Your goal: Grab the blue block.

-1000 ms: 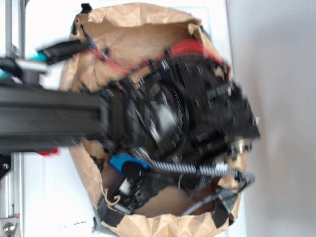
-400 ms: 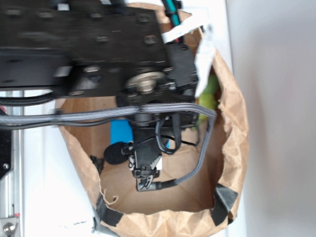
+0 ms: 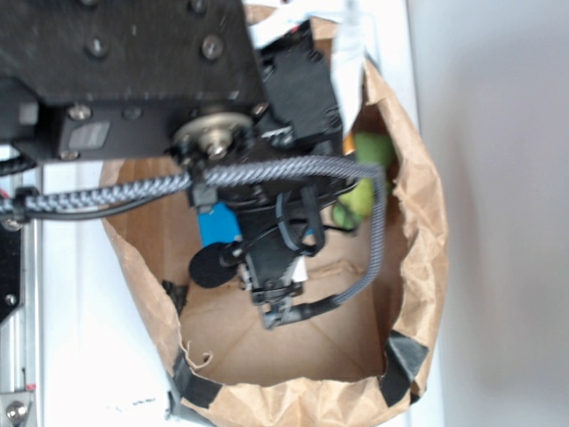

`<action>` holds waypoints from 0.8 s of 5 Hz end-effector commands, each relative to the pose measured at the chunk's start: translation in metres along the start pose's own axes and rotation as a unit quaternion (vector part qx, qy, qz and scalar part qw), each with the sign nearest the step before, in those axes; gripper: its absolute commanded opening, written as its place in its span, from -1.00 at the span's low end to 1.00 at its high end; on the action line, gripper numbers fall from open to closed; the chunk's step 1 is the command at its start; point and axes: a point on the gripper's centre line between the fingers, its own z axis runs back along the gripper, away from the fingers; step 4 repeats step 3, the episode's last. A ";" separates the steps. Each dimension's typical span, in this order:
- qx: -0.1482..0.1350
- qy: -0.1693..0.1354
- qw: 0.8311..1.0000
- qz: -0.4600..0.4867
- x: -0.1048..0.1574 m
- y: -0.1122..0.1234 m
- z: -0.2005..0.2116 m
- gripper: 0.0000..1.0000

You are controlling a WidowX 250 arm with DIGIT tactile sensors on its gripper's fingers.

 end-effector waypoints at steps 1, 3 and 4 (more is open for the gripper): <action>0.030 0.023 0.999 -0.017 0.010 -0.014 0.024 -1.00; 0.048 0.029 0.998 -0.009 0.013 -0.015 0.012 -1.00; 0.048 0.029 0.998 -0.009 0.013 -0.015 0.012 -1.00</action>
